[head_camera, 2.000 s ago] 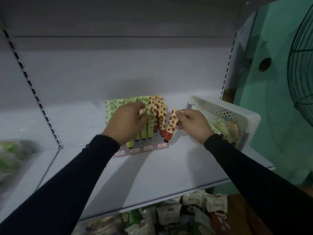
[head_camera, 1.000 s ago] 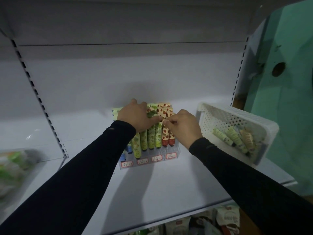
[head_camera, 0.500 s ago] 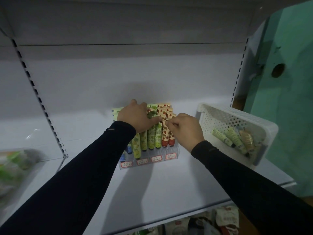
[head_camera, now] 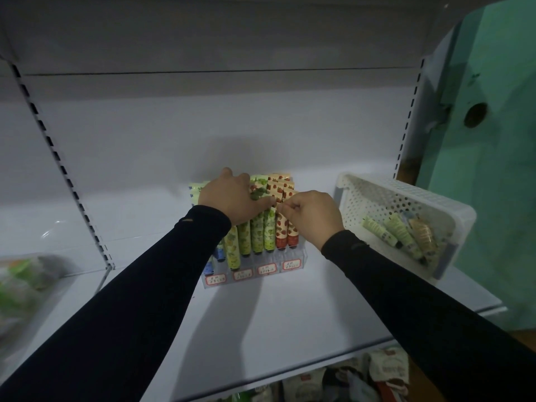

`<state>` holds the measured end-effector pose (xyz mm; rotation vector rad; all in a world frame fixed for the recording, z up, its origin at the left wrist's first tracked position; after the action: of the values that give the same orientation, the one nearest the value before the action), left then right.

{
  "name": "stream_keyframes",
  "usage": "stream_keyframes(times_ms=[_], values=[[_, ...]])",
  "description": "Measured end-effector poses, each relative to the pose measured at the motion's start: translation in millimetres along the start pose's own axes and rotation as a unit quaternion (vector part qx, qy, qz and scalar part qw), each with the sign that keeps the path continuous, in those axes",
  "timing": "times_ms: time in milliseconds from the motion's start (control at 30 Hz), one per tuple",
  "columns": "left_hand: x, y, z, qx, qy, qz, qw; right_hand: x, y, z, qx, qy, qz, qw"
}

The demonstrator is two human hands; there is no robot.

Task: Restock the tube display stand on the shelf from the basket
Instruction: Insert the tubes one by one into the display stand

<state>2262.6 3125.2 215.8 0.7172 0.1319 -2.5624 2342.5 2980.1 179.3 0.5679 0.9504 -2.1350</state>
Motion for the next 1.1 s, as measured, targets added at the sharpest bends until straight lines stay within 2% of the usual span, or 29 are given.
stream_keyframes(times_ms=[233, 767, 967, 1100], values=[[-1, 0, 1, 0.005, 0.003, 0.001, 1.000, -5, 3, -3, -0.007, -0.014, -0.018, 1.000], [2, 2, 3, 0.011, -0.009, 0.015, 1.000, -9, -2, -3, 0.061, -0.039, -0.033, 0.997], [1, 3, 5, 0.014, -0.017, 0.016, 1.000, -5, -3, 1, 0.000, -0.035, -0.027, 0.999], [2, 3, 5, 0.010, -0.019, 0.016, 1.000, -3, -4, 8, -0.028, 0.003, -0.023, 0.999]])
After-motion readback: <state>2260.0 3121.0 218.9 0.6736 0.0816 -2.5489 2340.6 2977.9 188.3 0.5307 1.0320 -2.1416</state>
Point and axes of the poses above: each hand's wrist, its own x-axis away from the middle knuckle, its own z-axis out of the back of the hand, y = z × x, the point moved 3 cm from there along -x, towards the middle knuckle, and after that the axes turned 10 degrees about y, right-handed, at the moved point
